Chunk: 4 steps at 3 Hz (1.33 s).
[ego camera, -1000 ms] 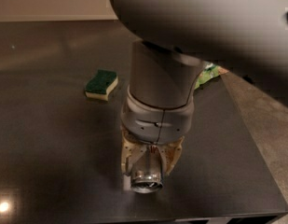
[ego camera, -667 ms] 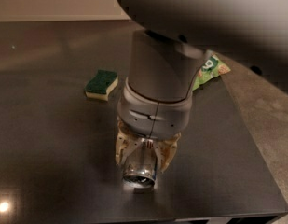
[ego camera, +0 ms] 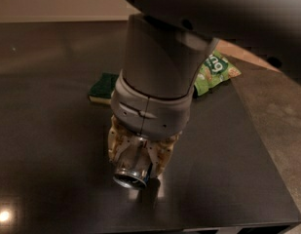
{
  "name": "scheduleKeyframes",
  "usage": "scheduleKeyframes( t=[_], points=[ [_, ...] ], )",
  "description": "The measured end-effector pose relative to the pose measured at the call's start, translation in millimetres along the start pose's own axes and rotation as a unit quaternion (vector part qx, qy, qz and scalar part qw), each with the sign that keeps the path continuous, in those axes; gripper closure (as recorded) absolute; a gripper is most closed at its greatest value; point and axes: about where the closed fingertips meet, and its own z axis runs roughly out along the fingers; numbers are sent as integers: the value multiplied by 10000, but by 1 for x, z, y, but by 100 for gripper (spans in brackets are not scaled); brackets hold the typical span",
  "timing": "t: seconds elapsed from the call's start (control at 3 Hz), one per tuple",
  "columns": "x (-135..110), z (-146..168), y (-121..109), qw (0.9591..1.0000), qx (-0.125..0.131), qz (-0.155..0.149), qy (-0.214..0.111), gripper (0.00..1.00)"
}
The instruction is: Place redbull can upright
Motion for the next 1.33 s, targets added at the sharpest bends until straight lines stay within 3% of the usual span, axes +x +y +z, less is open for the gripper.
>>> scheduleKeyframes(
  t=[0.33,0.67,1.0,1.33],
  points=[
    [-3,-7,-6,9998,115,-34,132,100],
    [-3,-15,-7,9986,507,111,52,100],
    [-6,-25,-6,9947,985,255,-161,100],
    [-5,-34,-11,9868,1523,306,-459,100]
  ],
)
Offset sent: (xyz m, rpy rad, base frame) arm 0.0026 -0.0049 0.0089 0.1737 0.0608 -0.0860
